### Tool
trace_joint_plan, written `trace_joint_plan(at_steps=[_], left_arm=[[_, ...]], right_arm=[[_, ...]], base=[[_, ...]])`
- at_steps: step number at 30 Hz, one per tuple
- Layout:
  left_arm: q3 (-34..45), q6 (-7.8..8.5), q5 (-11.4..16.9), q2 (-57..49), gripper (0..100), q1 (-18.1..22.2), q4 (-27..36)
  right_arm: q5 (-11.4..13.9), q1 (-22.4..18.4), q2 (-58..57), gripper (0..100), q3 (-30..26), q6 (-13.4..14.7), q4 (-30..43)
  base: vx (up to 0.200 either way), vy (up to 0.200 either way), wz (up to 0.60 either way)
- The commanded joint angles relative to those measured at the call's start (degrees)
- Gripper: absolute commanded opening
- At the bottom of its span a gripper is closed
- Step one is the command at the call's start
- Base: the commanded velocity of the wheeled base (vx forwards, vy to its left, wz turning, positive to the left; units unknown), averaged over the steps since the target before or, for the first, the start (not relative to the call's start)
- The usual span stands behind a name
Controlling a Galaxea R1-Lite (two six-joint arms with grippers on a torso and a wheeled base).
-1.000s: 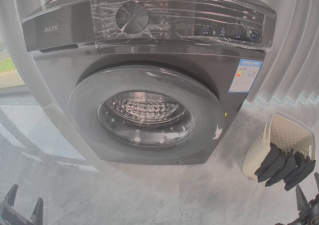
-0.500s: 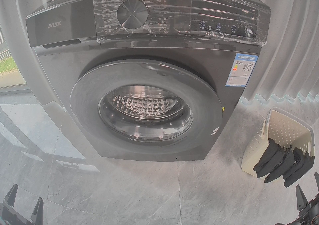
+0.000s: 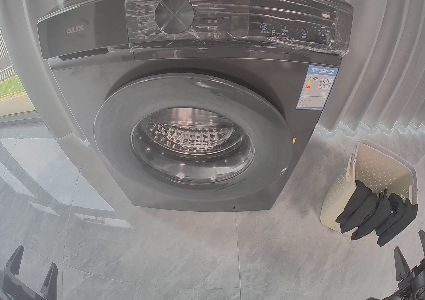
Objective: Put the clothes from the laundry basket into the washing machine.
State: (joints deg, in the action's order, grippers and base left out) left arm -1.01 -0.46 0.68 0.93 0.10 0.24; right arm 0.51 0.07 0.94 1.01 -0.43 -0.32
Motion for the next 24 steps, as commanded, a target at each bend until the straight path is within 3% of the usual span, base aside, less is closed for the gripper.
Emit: trace_joint_plan(at_steps=[1,16,24], left_arm=[[0.9,0.11,0.0,-0.7,100,0.0,0.0],[0.9,0.02,-0.1,-0.7,100,0.0,0.0],[0.9,0.2,0.0,-0.7,100,0.0,0.0]], right_arm=[[0.0,0.0,0.0,100,-1.0,0.0,0.0],[0.0,0.0,-0.1,100,-1.0,0.0,0.0],[0.0,0.0,-0.1,100,-1.0,0.0,0.0]], base=[[0.0,0.0,0.0],[0.0,0.0,0.0],[0.0,0.2,0.0]])
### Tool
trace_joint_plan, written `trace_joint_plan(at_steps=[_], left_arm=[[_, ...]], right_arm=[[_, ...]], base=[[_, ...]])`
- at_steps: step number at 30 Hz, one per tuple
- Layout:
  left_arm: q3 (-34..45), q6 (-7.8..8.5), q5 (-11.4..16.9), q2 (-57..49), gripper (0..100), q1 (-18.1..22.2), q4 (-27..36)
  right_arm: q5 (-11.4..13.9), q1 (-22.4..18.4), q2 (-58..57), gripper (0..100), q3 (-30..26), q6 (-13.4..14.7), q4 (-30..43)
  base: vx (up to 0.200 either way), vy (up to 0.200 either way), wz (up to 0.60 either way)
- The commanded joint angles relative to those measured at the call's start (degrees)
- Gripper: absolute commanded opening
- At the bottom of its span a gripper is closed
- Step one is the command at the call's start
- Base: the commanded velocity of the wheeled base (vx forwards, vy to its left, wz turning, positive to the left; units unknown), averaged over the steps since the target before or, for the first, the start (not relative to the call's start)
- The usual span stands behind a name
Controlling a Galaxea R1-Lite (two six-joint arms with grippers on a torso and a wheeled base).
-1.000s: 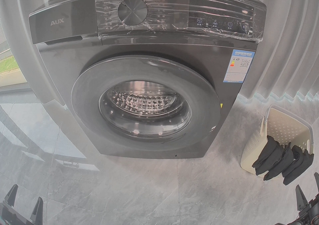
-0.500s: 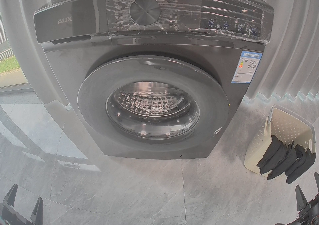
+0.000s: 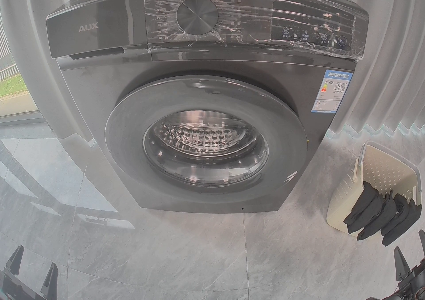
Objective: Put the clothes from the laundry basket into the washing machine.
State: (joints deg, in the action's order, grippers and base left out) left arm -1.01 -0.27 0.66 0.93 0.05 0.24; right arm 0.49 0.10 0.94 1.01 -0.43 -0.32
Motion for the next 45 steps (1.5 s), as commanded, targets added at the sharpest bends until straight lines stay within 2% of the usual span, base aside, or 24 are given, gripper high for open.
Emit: trace_joint_plan(at_steps=[1,11,25,32,34,36,38,39,42,43,44,45], left_arm=[[0.9,0.0,0.0,-0.7,100,0.0,0.0],[0.9,0.36,0.0,-0.8,100,0.1,0.0],[0.9,0.0,0.0,-0.8,100,0.0,0.0],[0.9,0.0,0.0,-0.8,100,0.0,0.0],[0.9,0.0,0.0,-0.8,100,0.0,0.0],[0.9,0.0,0.0,-0.8,100,0.0,0.0],[0.9,0.09,0.0,-0.8,100,0.1,0.0],[0.9,0.09,0.0,-0.8,100,0.1,0.0],[0.9,0.18,0.0,-0.7,100,0.0,0.0],[0.9,0.09,0.0,-0.8,100,0.1,0.0],[0.9,0.09,0.0,-0.8,100,0.1,0.0],[0.9,0.09,0.0,-0.8,100,0.1,0.0]], right_arm=[[0.0,0.0,0.0,100,-1.0,0.0,0.0],[0.0,0.1,0.0,100,-1.0,0.0,0.0],[0.0,-0.1,0.0,100,-1.0,-0.2,0.0],[1.3,0.0,-0.1,100,-1.0,-1.5,-0.3],[2.3,0.2,0.0,100,2.9,-0.8,-2.6],[2.5,1.0,4.4,100,12.6,0.5,-5.9],[3.0,3.6,11.6,100,19.7,0.4,-6.1],[3.6,5.2,13.3,100,21.5,0.4,-5.9],[7.2,10.6,20.8,100,22.8,0.8,-6.4],[8.2,12.0,24.3,100,22.7,1.0,-7.0],[8.2,12.0,24.3,100,22.7,1.0,-7.0],[10.3,16.4,30.5,100,22.8,2.8,-8.9]], base=[[0.0,0.2,0.0],[0.0,0.0,0.0],[0.0,0.0,0.0],[0.0,0.0,0.0],[0.0,0.0,0.0],[0.0,0.0,0.0],[0.0,0.0,0.0],[0.0,0.0,0.0],[0.0,0.0,0.0],[0.0,0.0,0.0],[0.0,0.0,0.0],[0.0,0.0,0.0]])
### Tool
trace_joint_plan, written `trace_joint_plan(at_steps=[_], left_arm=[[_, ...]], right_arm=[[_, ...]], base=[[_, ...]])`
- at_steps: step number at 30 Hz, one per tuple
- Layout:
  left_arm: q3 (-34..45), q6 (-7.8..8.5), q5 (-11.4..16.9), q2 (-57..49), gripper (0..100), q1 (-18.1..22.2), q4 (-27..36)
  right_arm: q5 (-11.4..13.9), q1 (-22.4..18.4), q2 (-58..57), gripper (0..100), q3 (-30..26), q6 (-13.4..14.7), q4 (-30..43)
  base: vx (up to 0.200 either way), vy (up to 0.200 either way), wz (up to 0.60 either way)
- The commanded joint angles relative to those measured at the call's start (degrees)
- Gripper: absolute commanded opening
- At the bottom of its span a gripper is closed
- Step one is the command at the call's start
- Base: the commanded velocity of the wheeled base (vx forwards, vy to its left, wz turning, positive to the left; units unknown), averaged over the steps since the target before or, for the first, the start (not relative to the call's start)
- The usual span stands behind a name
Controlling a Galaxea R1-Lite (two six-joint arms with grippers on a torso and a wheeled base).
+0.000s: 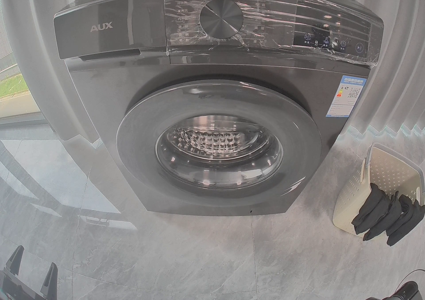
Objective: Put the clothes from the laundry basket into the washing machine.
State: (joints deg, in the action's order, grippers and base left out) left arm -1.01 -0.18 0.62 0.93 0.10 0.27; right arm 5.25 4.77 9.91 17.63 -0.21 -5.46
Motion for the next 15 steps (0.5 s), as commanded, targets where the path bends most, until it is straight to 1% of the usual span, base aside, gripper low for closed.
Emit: trace_joint_plan(at_steps=[1,2,3,4,5,6,7,8,9,12,13,14,15], left_arm=[[0.9,0.01,0.0,-0.8,100,0.1,0.0],[0.9,0.01,0.0,-0.8,100,0.0,0.0],[0.9,0.01,0.0,-0.8,100,0.0,0.0],[0.9,0.01,0.0,-0.8,100,0.0,0.0],[0.9,0.01,0.0,-0.8,100,0.0,0.0],[0.9,-0.08,0.0,-0.8,100,0.0,0.0],[0.9,0.01,0.0,-0.8,100,0.0,0.0],[0.9,-0.08,0.0,-0.8,100,0.0,0.0],[0.9,-0.08,0.0,-0.8,100,0.0,0.0],[0.9,-0.08,0.0,-0.8,100,0.0,0.0],[0.9,-0.08,0.0,-0.8,100,0.0,0.0],[0.9,-0.08,0.0,-0.8,100,0.0,0.0],[0.9,-0.08,0.0,-0.8,100,0.0,0.0]], right_arm=[[5.7,12.1,21.9,100,6.2,2.9,-3.9],[7.2,16.1,25.7,100,6.3,7.9,-7.0],[7.5,18.1,29.1,100,6.6,11.4,-9.7],[7.6,19.5,32.5,100,7.2,13.4,-12.4],[7.6,19.8,33.8,100,7.2,13.9,-13.4],[7.7,20.5,38.2,100,7.2,13.9,-16.7],[7.7,20.5,38.6,100,7.2,13.9,-17.0],[7.8,20.4,44.3,100,7.4,13.7,-20.6],[7.8,20.3,46.8,100,7.4,13.4,-22.2],[7.7,19.9,53.0,100,7.6,11.8,-26.7],[7.7,19.8,55.7,100,8.0,10.7,-28.1],[7.7,19.8,56.0,100,8.0,10.5,-28.3],[7.6,19.4,58.9,100,8.7,9.3,-29.4]], base=[[0.0,0.0,0.0],[0.0,0.0,0.0],[0.0,0.0,0.0],[0.0,0.0,0.0],[0.0,0.0,0.0],[0.0,0.0,0.0],[0.0,0.0,0.0],[0.0,0.0,0.0],[0.0,0.0,0.0],[0.0,0.0,0.0],[0.0,0.0,0.0],[0.0,0.0,0.0],[0.0,0.0,0.0]])
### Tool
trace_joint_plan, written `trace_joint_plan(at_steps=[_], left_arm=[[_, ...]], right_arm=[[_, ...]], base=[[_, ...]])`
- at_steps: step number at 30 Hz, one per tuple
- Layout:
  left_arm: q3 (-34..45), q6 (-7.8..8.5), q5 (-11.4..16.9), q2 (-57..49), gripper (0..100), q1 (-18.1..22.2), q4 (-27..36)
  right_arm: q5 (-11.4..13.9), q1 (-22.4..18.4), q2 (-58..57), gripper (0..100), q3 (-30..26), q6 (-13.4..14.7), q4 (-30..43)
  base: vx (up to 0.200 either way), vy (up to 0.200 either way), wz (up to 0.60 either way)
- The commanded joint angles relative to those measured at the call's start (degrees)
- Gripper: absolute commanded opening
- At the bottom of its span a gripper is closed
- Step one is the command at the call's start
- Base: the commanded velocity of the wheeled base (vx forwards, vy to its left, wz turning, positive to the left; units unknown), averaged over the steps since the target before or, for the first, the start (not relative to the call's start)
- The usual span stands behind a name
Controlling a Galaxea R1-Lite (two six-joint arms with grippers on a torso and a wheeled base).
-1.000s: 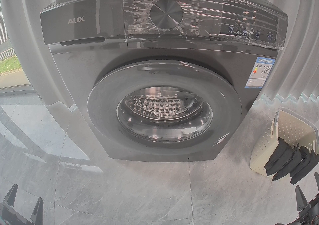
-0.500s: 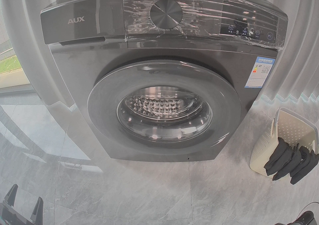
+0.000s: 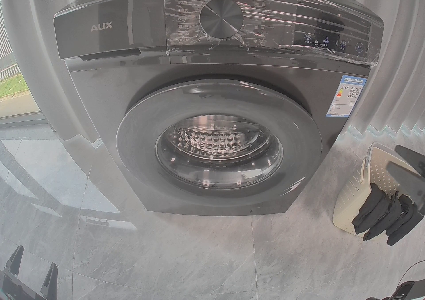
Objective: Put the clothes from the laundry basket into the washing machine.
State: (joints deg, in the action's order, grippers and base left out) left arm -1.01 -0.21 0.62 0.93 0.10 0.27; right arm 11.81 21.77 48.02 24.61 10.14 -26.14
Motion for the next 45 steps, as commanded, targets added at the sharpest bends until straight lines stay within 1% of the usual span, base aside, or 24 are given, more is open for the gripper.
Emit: trace_joint_plan(at_steps=[1,2,5,6,7,13,16,23,38,45], left_arm=[[0.9,-0.06,0.0,-0.8,100,0.0,0.0],[0.9,-0.06,0.0,-0.8,100,0.0,0.0],[0.9,-0.06,0.0,-0.8,100,0.0,0.0],[0.9,-0.06,0.0,-0.8,100,0.0,0.0],[0.9,-0.06,0.0,-0.8,100,0.0,0.0],[0.9,0.03,0.0,-0.8,100,0.0,0.0],[0.9,0.03,0.0,-0.8,100,0.0,0.0],[0.9,-0.06,0.0,-0.8,100,0.0,0.0],[0.9,-0.06,0.0,-0.8,100,0.0,0.0],[0.9,-0.06,0.0,-0.8,100,0.0,0.0]], right_arm=[[1.0,2.2,21.2,100,1.8,-1.2,-8.8],[0.9,1.2,22.9,100,2.5,-1.9,-8.9],[0.9,-0.9,25.0,100,3.6,-2.9,-9.0],[0.9,-0.9,25.0,100,3.6,-2.9,-9.0],[1.0,-2.0,26.6,100,4.5,-3.5,-9.2],[1.2,-3.1,30.2,100,6.2,-3.7,-9.4],[1.3,-3.1,32.7,100,7.0,-3.9,-10.6],[1.0,-2.8,40.0,100,8.6,-3.7,-17.4],[0.8,-1.8,44.9,100,11.9,-3.7,-17.9],[0.8,-0.3,45.1,100,11.8,-3.8,-17.5]], base=[[0.0,0.0,0.0],[0.0,0.0,0.0],[0.0,0.0,0.0],[0.0,0.0,0.0],[0.0,0.0,0.0],[0.0,0.0,0.0],[0.0,0.0,0.0],[0.0,0.0,0.0],[0.0,0.0,0.0],[0.0,0.0,0.0]])
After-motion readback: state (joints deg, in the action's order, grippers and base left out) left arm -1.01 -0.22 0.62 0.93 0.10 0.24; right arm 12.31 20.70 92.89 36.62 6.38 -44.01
